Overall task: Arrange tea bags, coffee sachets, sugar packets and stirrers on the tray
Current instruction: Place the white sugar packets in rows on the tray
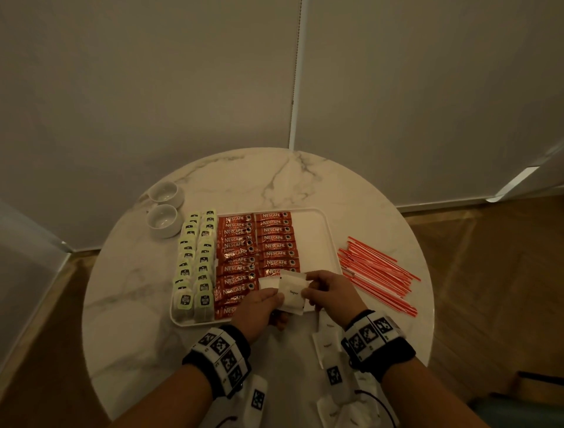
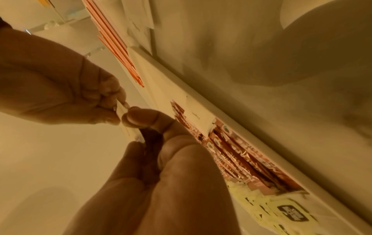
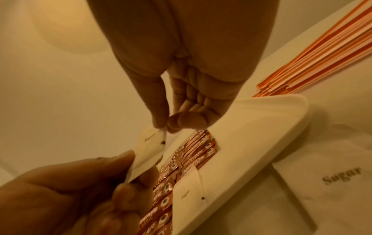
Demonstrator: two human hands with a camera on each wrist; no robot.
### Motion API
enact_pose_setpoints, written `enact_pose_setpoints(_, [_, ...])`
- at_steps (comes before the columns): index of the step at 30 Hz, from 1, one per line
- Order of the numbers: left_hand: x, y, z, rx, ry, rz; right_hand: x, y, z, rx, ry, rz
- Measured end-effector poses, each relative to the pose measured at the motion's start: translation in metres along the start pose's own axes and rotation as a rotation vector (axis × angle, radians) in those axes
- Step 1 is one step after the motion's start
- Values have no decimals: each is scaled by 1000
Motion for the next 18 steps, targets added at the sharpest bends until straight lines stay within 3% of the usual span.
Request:
enact_pose_setpoints(8, [1,0,-10,-37,75,-33,6,8,5,37,5,-16])
enact_pose_setpoints(10, [-1,2,-11,8,296,-14,7,12,9,71,4,-16])
enact_pose_setpoints(13, [-7,6,-16,189,804,92,5,24,15,135,-29,53])
enact_pose_setpoints(18, [-15,9,-22,360,1123,235,8,44,23,240,-101,110])
Point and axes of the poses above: each hand's wrist, its own y-axis towards the middle knuckle, its own x-axis out of the palm, z = x × y, the point moved 1 cm from there along y, towards the middle knuckle, and after that the axes turned 1 degree about y, right-handed, at the moved point
